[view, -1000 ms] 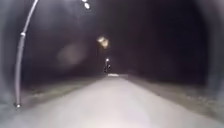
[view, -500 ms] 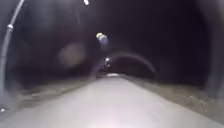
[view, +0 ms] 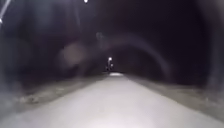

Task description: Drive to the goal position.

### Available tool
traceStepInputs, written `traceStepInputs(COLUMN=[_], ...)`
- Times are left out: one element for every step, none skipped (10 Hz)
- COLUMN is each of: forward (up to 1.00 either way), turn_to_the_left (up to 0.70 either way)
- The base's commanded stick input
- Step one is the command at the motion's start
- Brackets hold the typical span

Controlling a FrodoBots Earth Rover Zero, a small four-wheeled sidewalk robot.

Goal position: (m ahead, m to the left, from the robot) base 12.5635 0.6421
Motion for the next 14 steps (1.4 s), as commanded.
traceStepInputs(forward=[0.7, 0.7, 0.7, 0.7, 0.7, 0.7, 0.7, 0.7, 0.7, 0.7, 0.7, 0.7, 0.7, 0.7], turn_to_the_left=[0.0, 0.0, 0.0, 0.0, 0.0, 0.0, 0.0, 0.0, 0.0, 0.0, 0.0, 0.0, 0.0, 0.0])
